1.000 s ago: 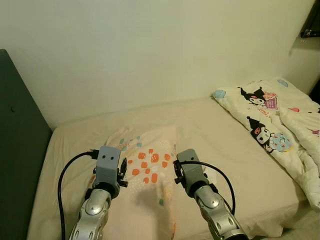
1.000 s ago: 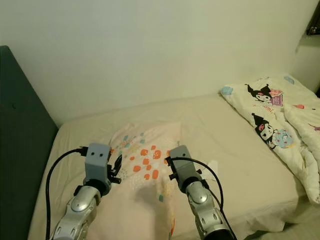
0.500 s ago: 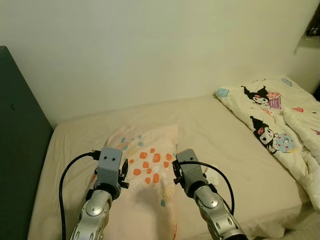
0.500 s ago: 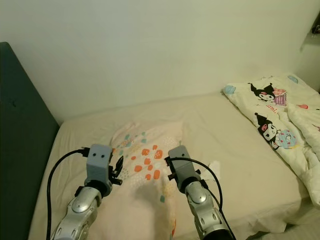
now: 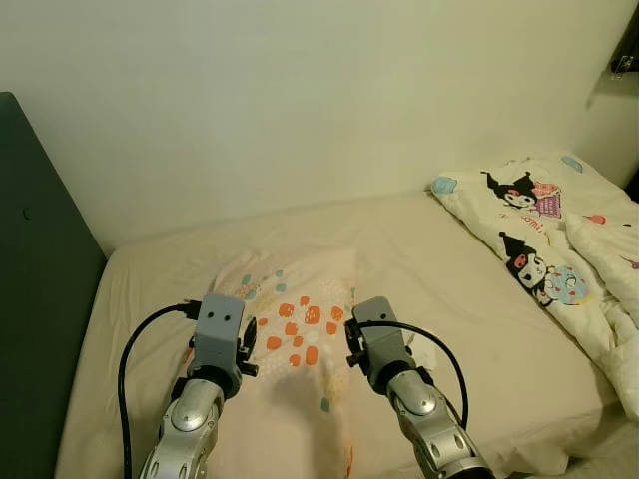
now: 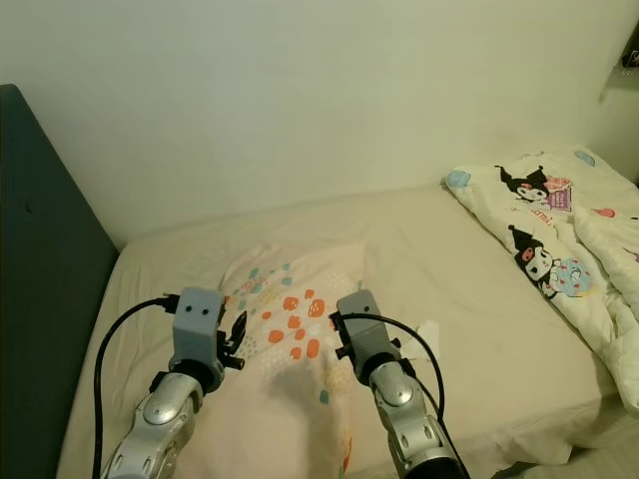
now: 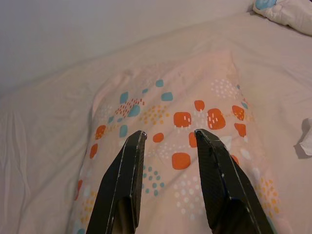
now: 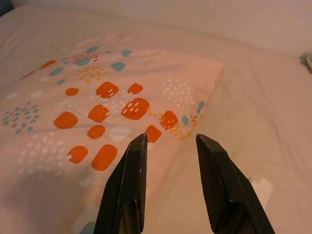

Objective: Clean up the room

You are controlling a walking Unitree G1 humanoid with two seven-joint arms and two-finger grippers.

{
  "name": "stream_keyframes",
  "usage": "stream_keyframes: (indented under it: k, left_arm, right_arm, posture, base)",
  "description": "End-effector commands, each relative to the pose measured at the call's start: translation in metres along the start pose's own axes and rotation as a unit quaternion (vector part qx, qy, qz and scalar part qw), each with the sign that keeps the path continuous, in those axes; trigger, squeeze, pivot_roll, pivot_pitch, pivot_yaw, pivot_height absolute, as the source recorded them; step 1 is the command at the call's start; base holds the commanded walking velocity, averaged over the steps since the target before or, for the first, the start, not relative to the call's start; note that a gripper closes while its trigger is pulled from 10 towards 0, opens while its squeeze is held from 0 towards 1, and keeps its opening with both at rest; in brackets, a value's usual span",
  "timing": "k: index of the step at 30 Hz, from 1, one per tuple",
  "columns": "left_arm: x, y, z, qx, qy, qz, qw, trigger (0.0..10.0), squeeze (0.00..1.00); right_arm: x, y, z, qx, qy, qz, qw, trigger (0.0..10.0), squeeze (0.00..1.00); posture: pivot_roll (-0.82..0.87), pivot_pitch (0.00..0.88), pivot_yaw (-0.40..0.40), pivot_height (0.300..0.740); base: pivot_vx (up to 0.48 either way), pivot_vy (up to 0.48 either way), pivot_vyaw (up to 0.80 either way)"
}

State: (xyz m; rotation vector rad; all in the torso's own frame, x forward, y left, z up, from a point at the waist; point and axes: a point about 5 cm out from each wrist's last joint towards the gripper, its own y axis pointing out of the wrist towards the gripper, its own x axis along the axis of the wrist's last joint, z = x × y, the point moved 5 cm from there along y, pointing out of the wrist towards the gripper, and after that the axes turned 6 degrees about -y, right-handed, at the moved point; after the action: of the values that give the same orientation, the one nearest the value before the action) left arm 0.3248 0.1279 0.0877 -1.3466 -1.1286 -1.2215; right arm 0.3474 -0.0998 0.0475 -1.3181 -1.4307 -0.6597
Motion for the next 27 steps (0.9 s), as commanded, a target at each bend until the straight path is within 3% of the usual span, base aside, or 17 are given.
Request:
stream_keyframes:
  k: [1,6,12,18,27]
  left_arm:
    - [-0.0028,-0.0021,0.0035,0.001,0.007,0.005,1.0,10.0,0.0]
    - [-0.0035,-0.0023,0.0024,0.0,0.009,0.008,1.0,10.0,0.0]
    - [-0.0042,-0.0026,0.0042,0.007,-0.008,0.01,1.0,10.0,0.0]
    - [-0.0043,-0.0028,0.0033,0.004,-0.022,0.012,1.0,10.0,0.0]
    - [-0.004,-0.0025,0.002,0.002,-0.025,0.013,1.0,10.0,0.0]
  right_arm:
    - [-0.0045,-0.0015,0.0015,0.0,0.009,0.008,1.0,10.0,0.0]
    - [-0.0019,-0.001,0.0045,0.011,-0.007,0.003,1.0,10.0,0.0]
    - [-0.0032,-0.0007,0.0029,0.002,0.019,0.007,1.0,10.0,0.0]
    - [-0.0027,-0.0004,0.0023,0.002,0.016,0.006,1.0,10.0,0.0]
    - [-0.0032,-0.0007,0.002,0.002,0.016,0.007,1.0,10.0,0.0]
  posture:
    - [-0.04,0.09,0.012,0.74]
    - [-0.04,0.095,0.012,0.74]
    - [-0.04,0.094,0.011,0.74]
    - [-0.04,0.094,0.012,0.74]
    - [-0.04,0.096,0.012,0.74]
  base:
    - [0.0,0.0,0.0]
    - [0.0,0.0,0.0]
    - [0.0,0.0,0.0]
    - [0.0,0.0,0.0]
    - [-0.39,0.0,0.0]
